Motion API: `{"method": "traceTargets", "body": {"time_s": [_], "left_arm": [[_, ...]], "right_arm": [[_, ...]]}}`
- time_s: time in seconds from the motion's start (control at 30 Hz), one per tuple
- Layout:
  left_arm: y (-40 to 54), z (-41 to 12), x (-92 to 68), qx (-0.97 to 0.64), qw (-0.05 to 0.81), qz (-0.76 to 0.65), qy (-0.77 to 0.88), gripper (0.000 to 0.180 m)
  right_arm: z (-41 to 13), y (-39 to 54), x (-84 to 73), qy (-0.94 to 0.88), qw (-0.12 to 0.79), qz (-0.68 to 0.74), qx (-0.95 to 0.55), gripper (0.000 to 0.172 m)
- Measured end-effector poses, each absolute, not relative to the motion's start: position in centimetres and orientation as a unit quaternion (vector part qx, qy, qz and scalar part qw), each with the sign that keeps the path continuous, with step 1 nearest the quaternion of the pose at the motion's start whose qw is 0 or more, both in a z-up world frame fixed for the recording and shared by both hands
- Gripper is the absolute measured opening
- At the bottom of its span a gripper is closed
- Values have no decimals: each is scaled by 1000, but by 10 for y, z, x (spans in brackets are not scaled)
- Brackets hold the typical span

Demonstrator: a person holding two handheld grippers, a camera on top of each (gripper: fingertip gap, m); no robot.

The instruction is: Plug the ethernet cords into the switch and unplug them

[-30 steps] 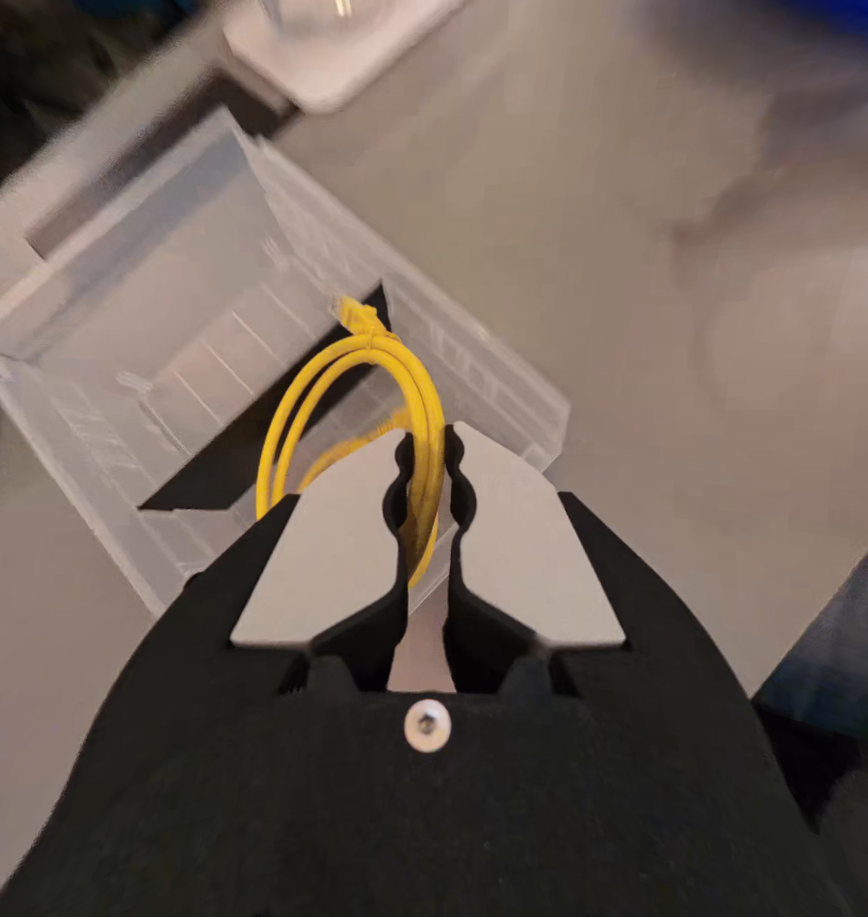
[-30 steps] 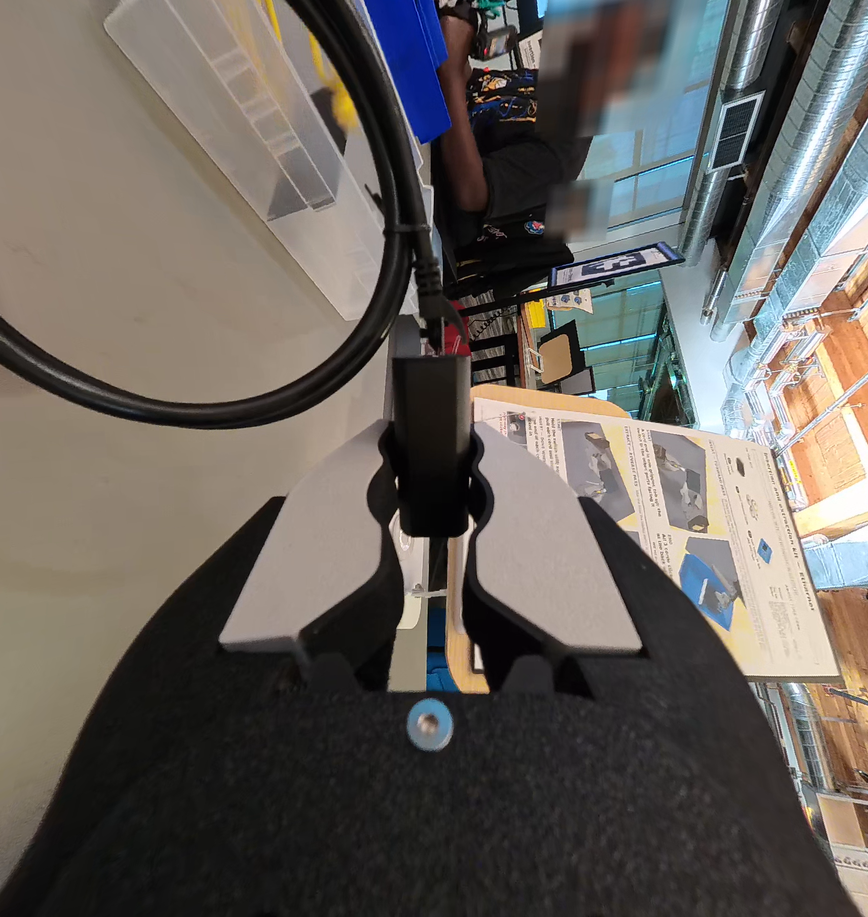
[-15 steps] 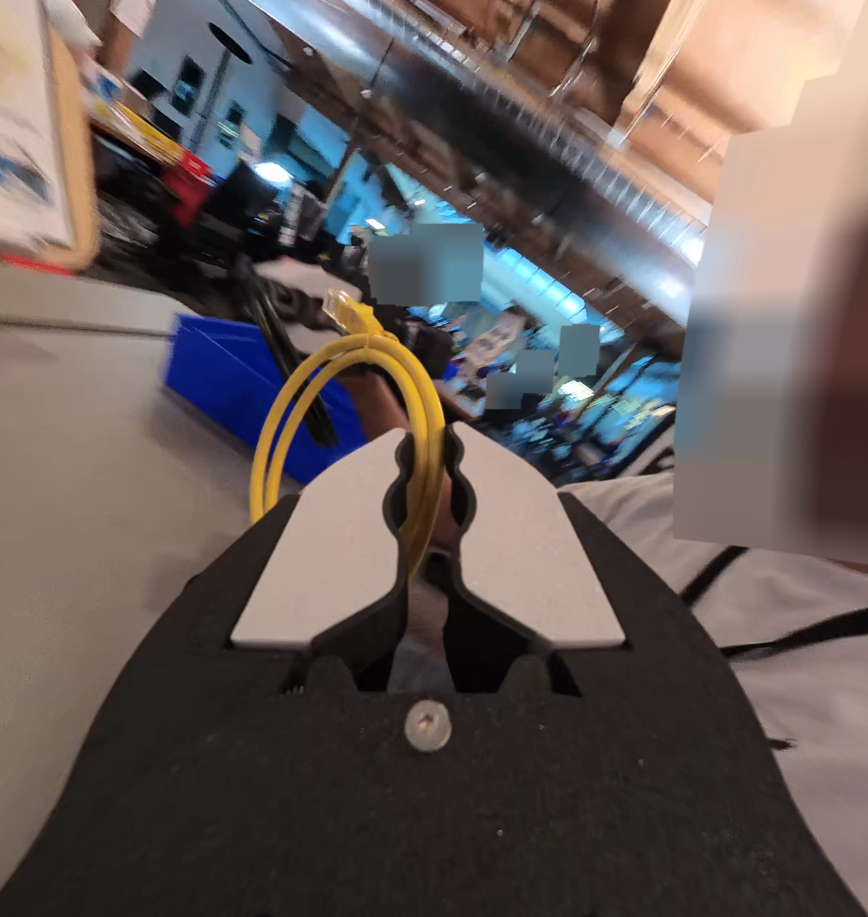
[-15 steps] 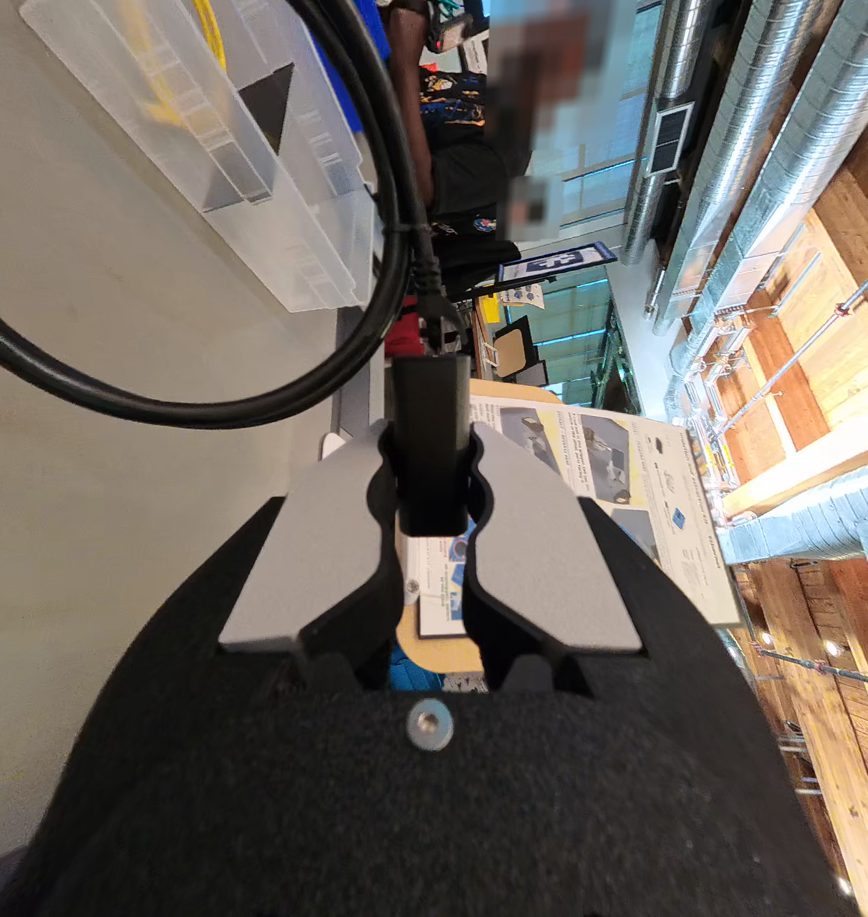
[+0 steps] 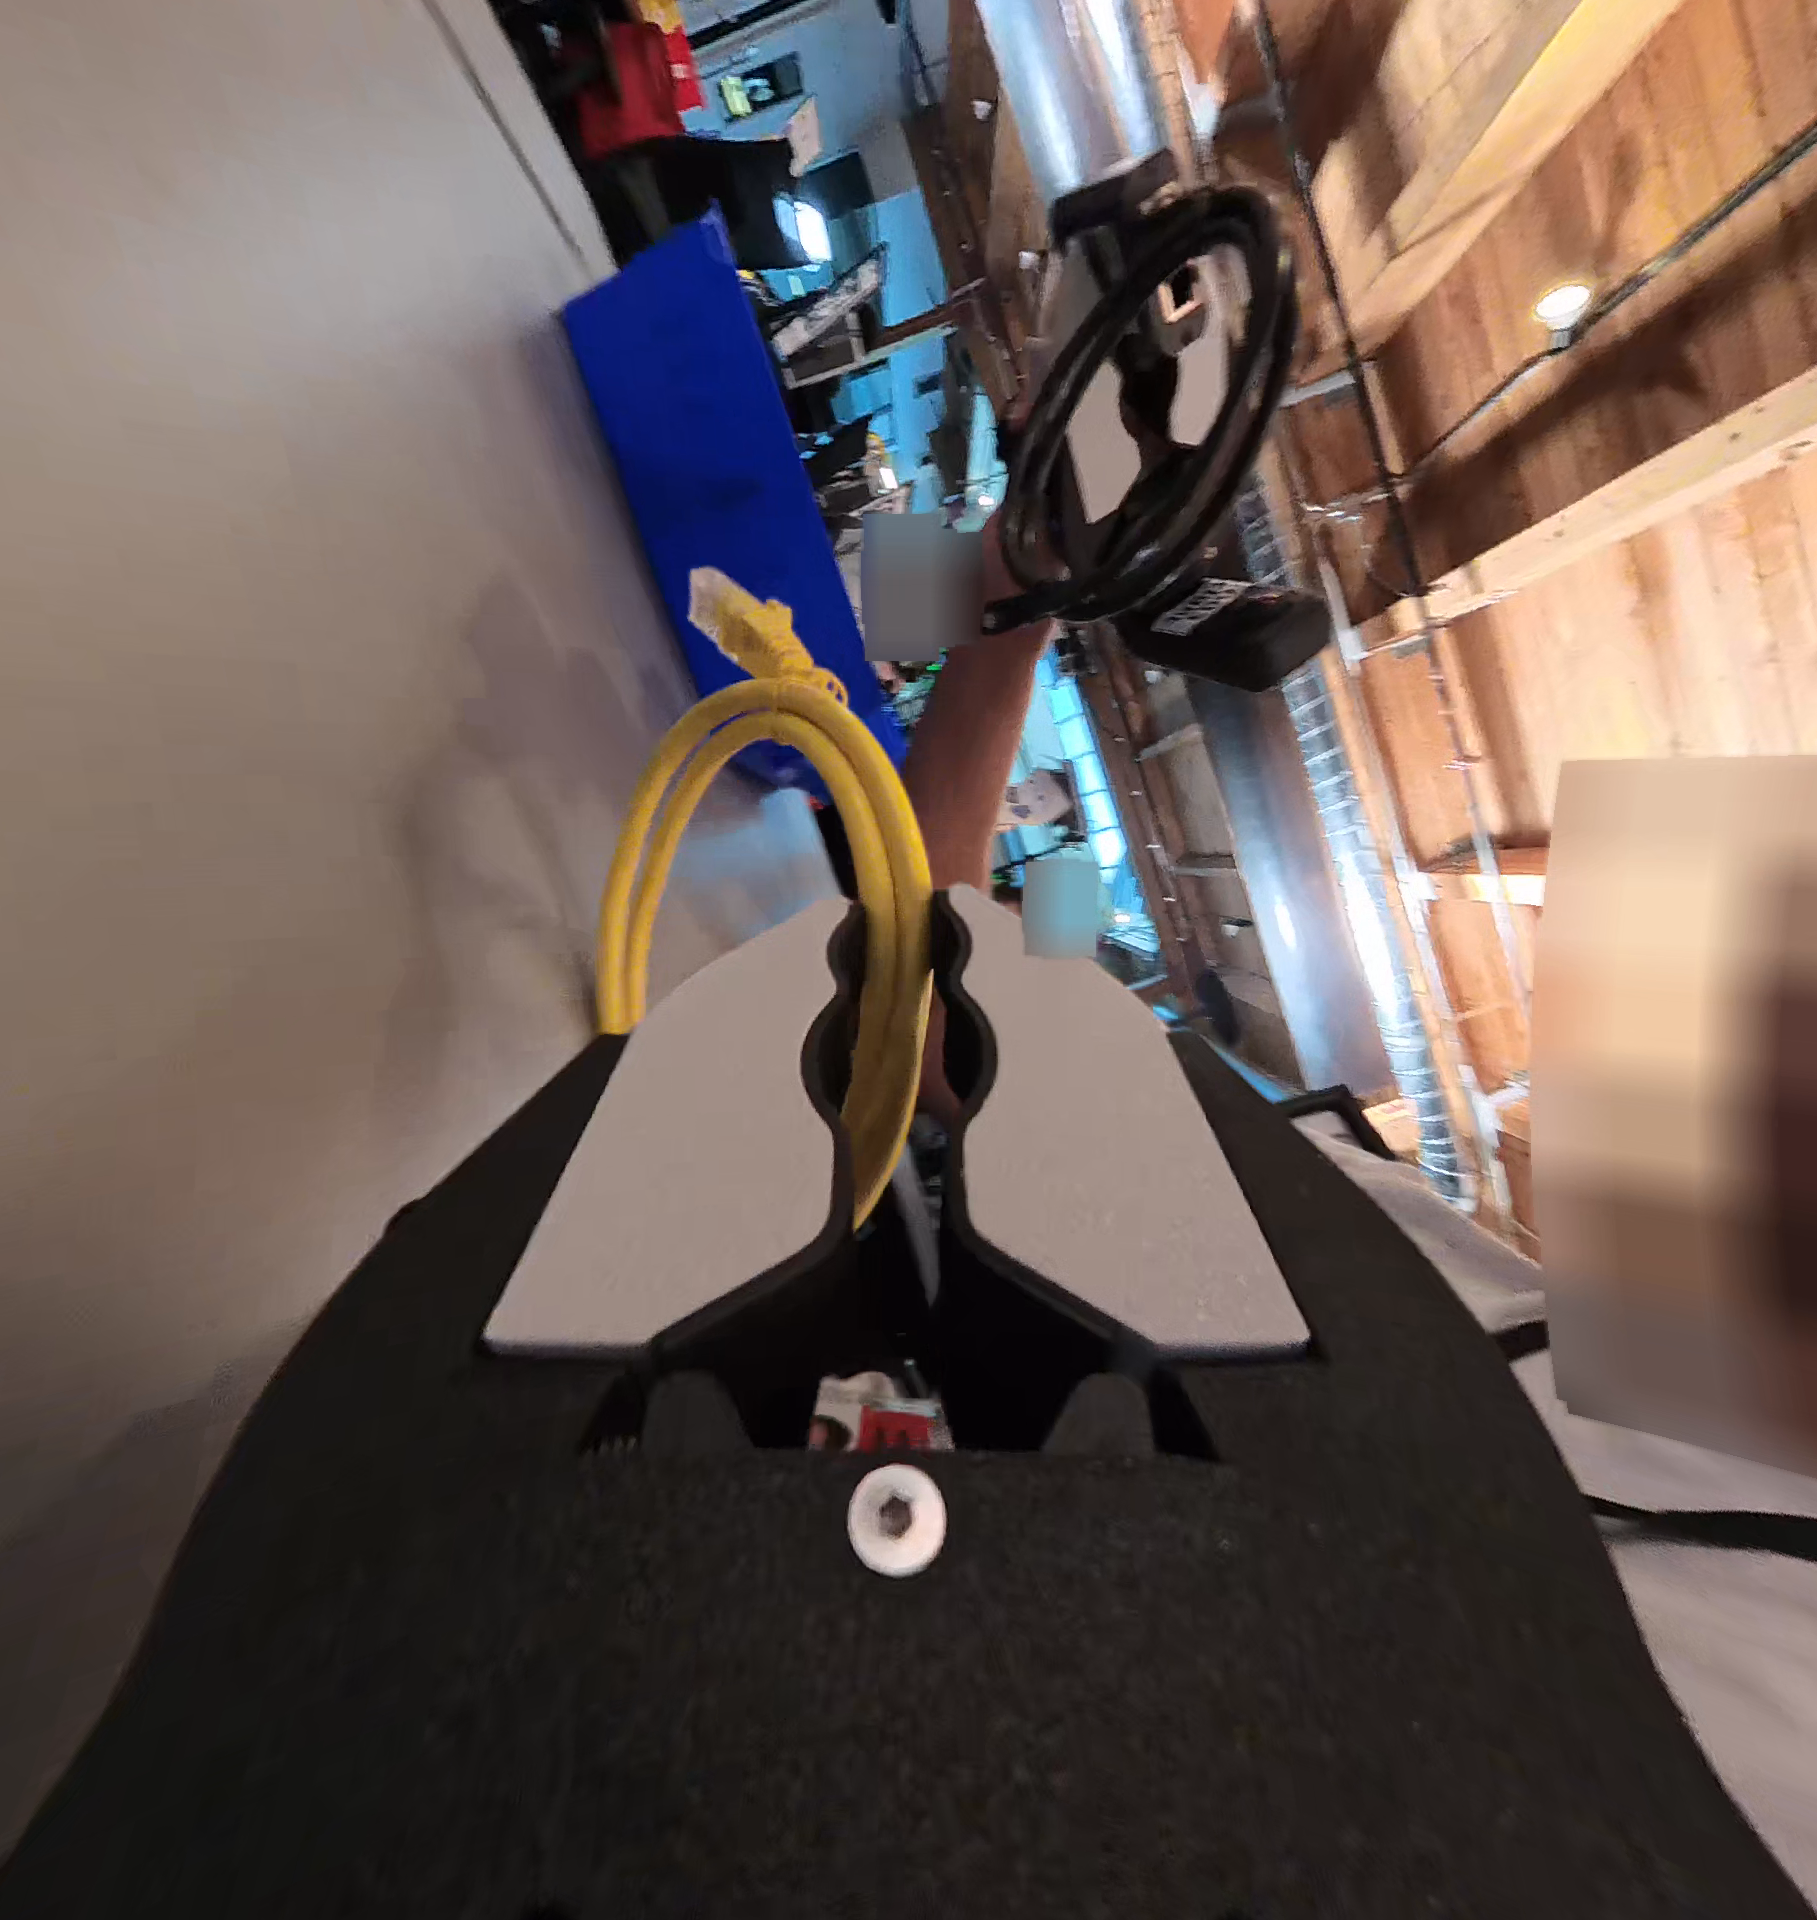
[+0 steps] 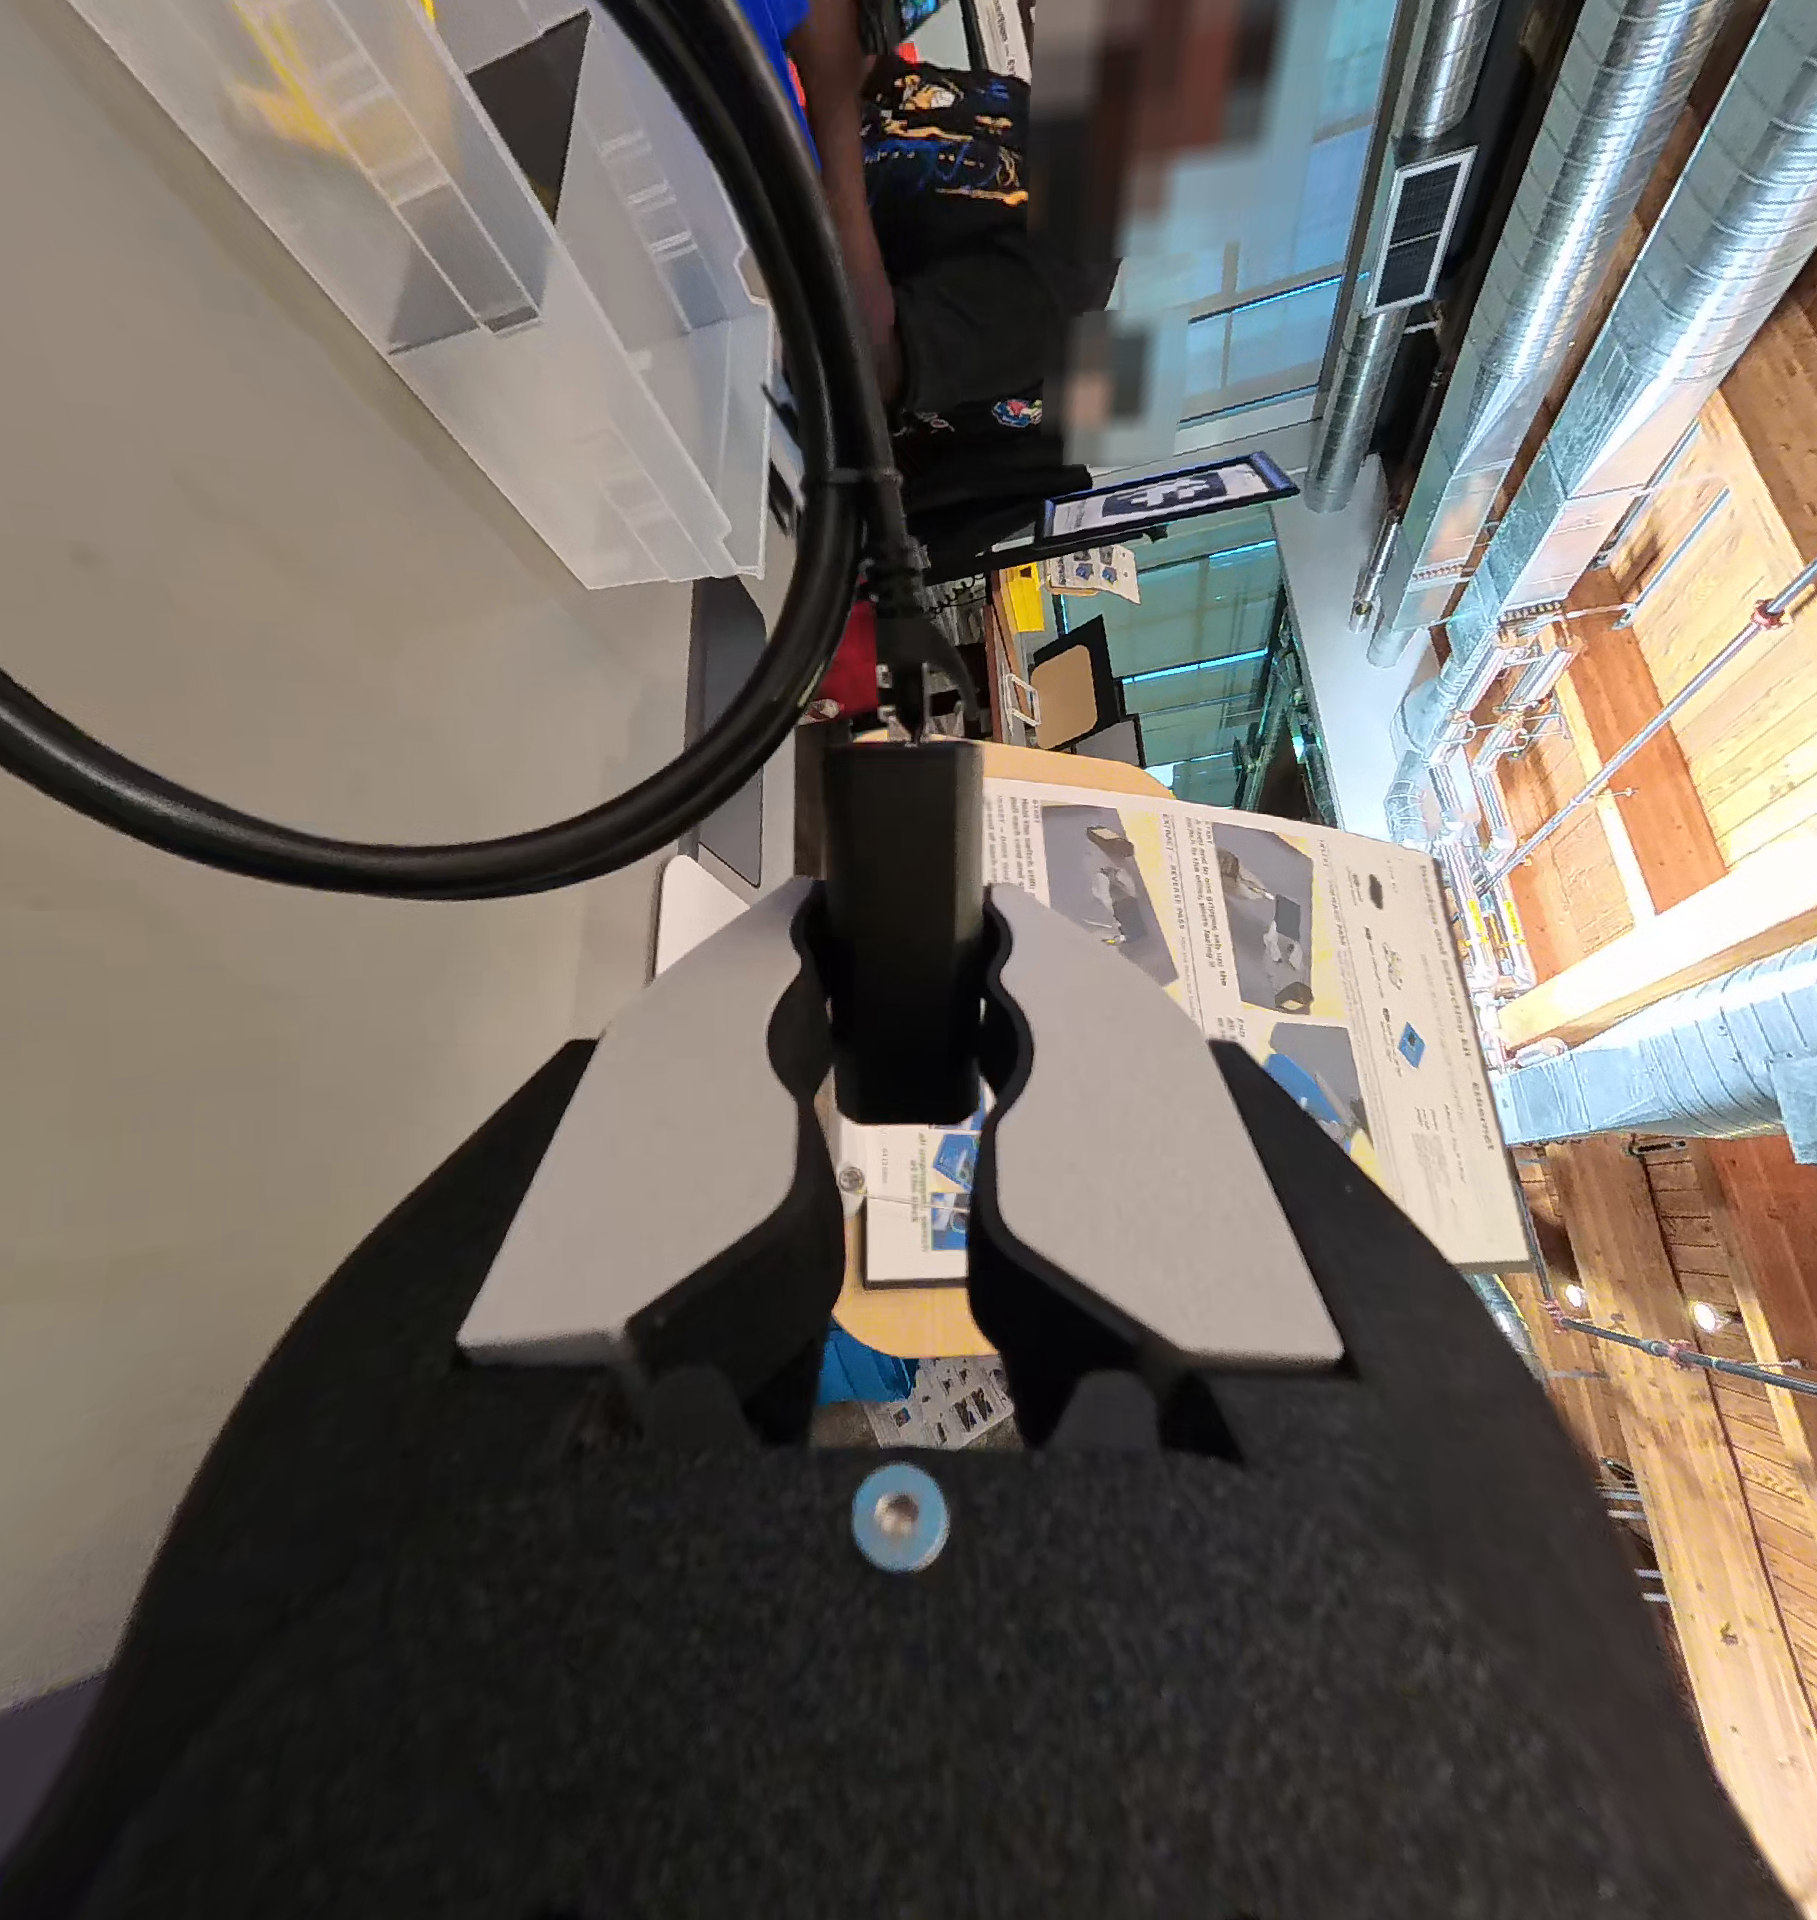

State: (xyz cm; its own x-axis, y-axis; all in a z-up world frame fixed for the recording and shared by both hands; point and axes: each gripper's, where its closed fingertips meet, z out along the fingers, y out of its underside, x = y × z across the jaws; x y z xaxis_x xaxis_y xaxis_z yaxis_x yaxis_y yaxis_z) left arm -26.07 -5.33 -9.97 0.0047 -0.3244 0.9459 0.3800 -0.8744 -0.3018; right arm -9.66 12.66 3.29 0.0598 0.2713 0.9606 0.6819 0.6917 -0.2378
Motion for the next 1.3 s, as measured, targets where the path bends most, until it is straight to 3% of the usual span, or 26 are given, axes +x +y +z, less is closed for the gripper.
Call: {"method": "traceTargets", "body": {"time_s": [0.17, 0.3, 0.53, 0.7, 1.03, 1.3], "left_arm": [[-50, -142, -280, -765, 275, -583, 11, 15], [-46, -162, -294, -833, 303, -457, 79, 29], [-27, -166, -305, -870, 359, -297, 161, 36], [-1, -159, -294, -866, 369, -276, 195, 36], [21, -183, -265, -884, 293, -271, 242, 34], [17, -187, -268, -888, 294, -261, 240, 19]], "right_arm": [[22, 128, -103, -677, 623, -157, -359, 24], [13, 130, -107, -685, 613, -163, -360, 24], [7, 130, -111, -692, 605, -163, -360, 24], [4, 131, -112, -694, 603, -159, -360, 24], [0, 129, -115, -698, 599, -155, -360, 24], [-5, 131, -116, -702, 594, -156, -360, 24]]}}
